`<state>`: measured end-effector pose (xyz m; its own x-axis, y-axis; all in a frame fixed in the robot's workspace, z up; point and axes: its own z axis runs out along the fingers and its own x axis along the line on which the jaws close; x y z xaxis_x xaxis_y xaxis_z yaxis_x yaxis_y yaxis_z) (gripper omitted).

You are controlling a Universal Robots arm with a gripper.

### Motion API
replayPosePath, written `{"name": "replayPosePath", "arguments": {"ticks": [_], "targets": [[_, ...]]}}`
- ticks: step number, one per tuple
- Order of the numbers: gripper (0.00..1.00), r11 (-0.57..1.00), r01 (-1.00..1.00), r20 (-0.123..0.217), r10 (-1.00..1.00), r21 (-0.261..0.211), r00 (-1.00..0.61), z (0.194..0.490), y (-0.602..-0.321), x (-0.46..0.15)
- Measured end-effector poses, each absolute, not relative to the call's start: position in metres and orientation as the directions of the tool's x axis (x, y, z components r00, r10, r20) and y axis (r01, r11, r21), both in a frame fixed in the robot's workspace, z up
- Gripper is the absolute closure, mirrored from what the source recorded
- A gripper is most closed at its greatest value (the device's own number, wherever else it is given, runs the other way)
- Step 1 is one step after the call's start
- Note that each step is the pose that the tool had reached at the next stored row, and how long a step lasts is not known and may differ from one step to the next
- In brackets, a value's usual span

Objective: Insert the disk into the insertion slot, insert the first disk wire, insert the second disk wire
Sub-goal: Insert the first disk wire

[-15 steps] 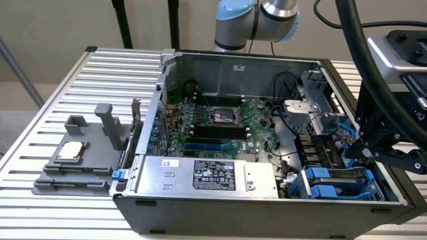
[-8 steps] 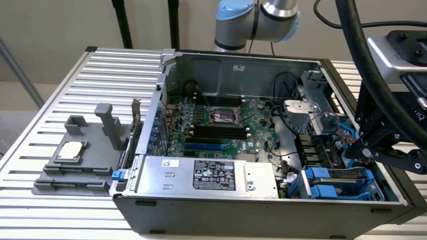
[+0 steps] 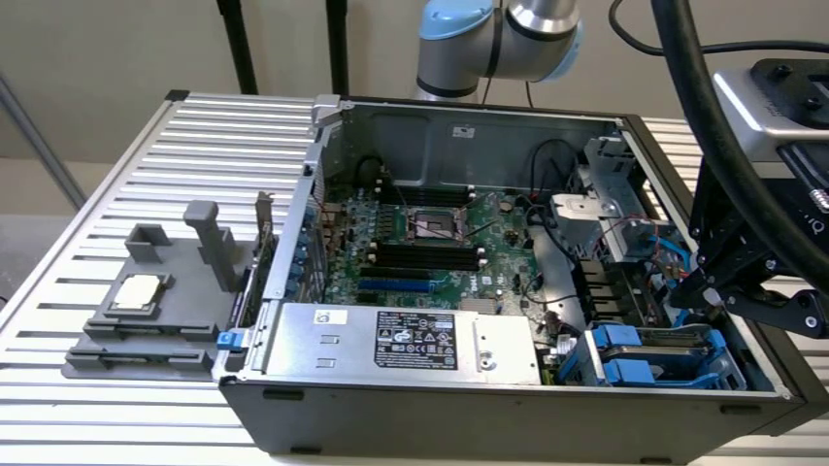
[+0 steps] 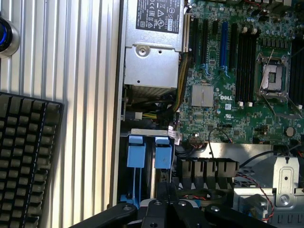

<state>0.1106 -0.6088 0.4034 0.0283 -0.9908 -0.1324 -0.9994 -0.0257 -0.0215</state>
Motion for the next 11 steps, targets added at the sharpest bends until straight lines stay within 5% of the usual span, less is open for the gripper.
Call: {"name": "replayPosePath", "arguments": {"ticks": [11], "targets": [[0.87,-0.026,-0.999,-0.132,-0.991,-0.022,0.028,0.4034,-0.6088,0.1106]]}}
